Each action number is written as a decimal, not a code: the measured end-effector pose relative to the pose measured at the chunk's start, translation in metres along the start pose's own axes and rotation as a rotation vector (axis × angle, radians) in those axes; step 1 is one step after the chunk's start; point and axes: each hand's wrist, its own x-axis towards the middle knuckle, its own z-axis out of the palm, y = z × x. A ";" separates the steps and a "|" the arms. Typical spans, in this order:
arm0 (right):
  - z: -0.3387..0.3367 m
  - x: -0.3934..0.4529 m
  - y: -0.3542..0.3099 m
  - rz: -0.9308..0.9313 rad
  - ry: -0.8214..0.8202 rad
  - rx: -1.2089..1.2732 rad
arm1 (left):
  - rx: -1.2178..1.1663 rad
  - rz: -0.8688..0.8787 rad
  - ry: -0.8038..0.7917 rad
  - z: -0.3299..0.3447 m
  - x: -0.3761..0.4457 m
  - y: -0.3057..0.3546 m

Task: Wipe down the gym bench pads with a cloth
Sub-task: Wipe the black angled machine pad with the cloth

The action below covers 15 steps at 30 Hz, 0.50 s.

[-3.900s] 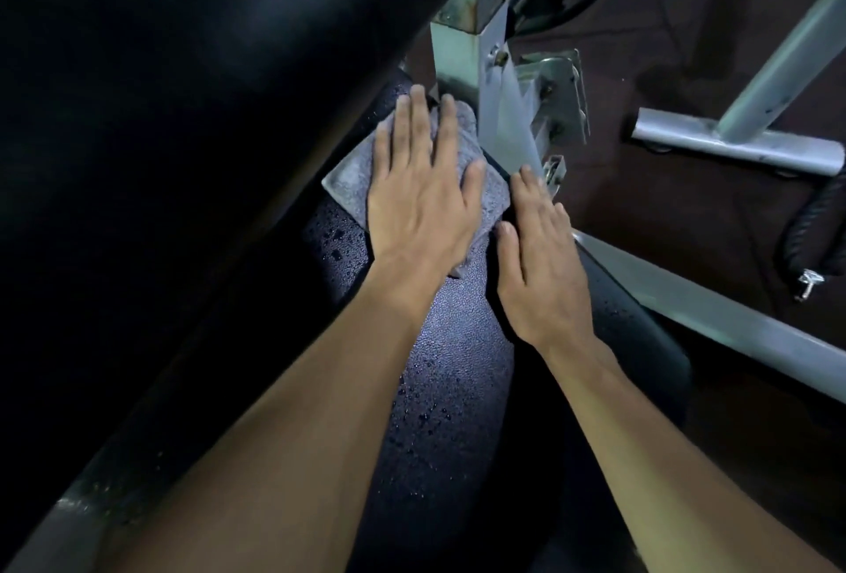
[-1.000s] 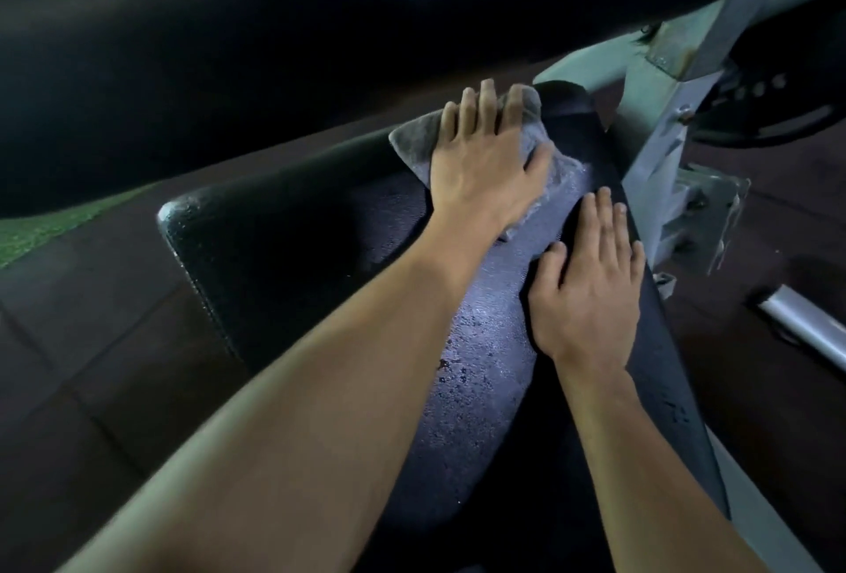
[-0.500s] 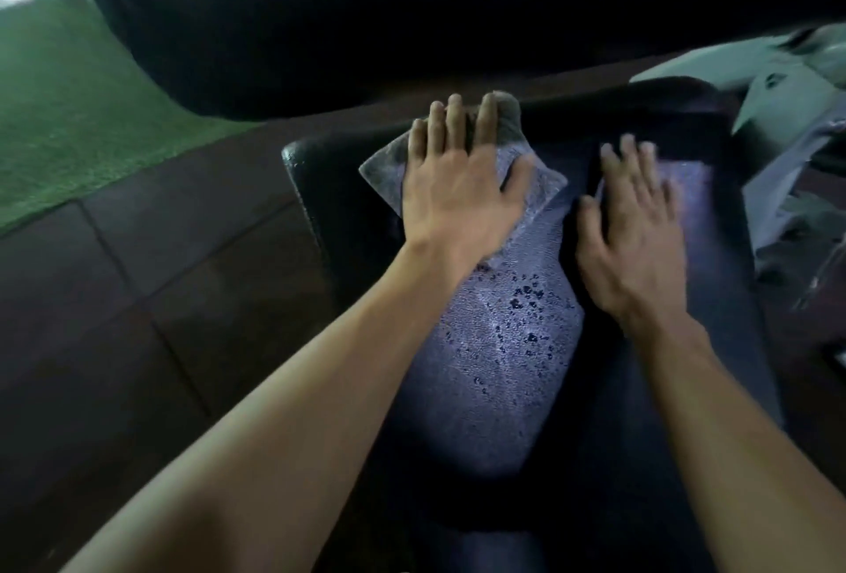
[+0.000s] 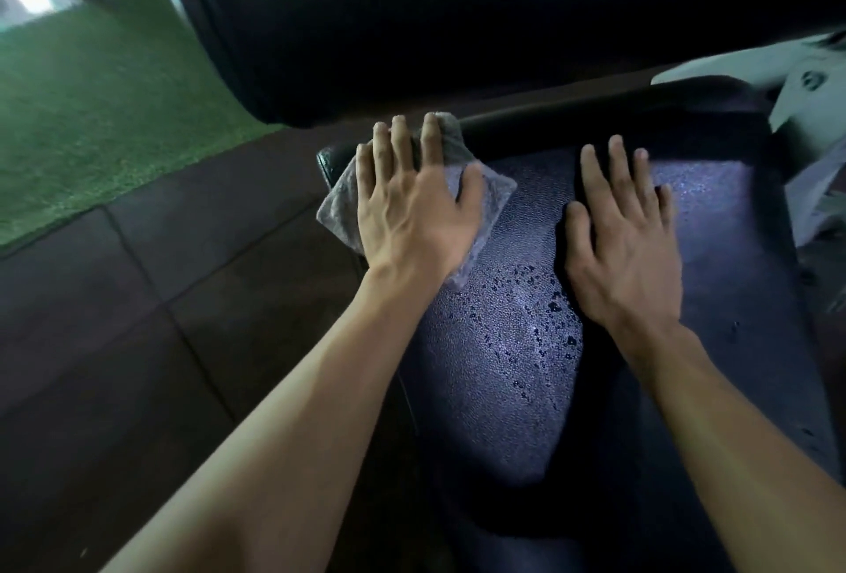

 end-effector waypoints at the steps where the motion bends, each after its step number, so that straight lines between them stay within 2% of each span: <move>1: 0.001 0.000 0.000 0.002 0.002 0.001 | 0.015 -0.013 0.011 0.001 0.009 0.003; 5: 0.003 0.000 0.001 -0.004 0.024 0.003 | 0.039 -0.085 0.031 0.002 0.048 0.019; 11: 0.003 0.001 0.003 -0.013 0.042 0.037 | -0.009 0.132 -0.001 0.001 0.043 0.009; 13: 0.004 0.001 0.003 -0.018 0.041 0.036 | 0.024 0.063 0.058 -0.001 0.027 -0.004; 15: 0.004 0.001 0.002 -0.021 0.038 0.023 | 0.031 -0.048 0.033 0.001 0.017 -0.008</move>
